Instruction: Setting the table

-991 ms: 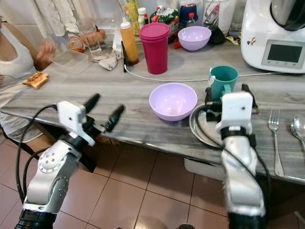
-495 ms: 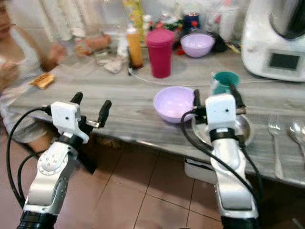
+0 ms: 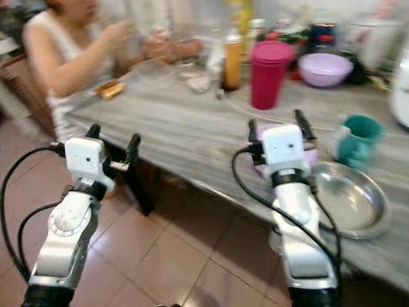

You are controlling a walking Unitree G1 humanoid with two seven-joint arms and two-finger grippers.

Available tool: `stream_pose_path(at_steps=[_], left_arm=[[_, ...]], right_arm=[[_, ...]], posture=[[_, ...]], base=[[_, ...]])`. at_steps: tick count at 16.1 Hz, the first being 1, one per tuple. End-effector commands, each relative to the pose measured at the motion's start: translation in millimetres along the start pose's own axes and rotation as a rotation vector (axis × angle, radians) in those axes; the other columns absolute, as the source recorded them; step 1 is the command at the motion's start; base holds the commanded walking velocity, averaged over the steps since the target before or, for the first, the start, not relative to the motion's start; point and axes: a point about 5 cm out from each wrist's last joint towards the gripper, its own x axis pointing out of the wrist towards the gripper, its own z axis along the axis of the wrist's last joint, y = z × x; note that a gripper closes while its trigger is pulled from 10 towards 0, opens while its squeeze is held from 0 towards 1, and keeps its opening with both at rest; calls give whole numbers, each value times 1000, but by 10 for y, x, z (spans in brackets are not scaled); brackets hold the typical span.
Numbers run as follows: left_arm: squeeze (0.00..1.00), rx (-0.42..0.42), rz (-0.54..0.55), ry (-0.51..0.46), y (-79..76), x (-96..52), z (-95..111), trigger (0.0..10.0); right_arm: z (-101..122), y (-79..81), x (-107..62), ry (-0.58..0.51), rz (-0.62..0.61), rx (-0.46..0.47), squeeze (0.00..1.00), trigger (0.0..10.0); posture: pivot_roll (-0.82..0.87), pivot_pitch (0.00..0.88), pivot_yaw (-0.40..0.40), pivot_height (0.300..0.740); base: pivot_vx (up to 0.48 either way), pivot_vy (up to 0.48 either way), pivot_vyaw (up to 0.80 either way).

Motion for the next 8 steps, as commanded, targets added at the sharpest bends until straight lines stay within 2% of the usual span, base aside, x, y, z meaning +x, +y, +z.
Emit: stream_pose_path(at_steps=[1, 3, 8], left_arm=[[0, 35, 35, 10, 48, -4, -27, 10000], [0, 68, 92, 57, 120, -22, -134, 10000], [0, 90, 161, 70, 205, -37, -193, 10000]], right_arm=[[35, 3, 13, -15, 12, -3, 0, 10000], [31, 68, 10, -14, 41, 20, 0, 10000], [94, 235, 18, -41, 128, 65, 0, 10000]], posture=[[-208, 36, 103, 740], [-206, 33, 101, 740], [-200, 30, 91, 740]], base=[[0, 0, 800], [0, 0, 800], [0, 0, 800]])
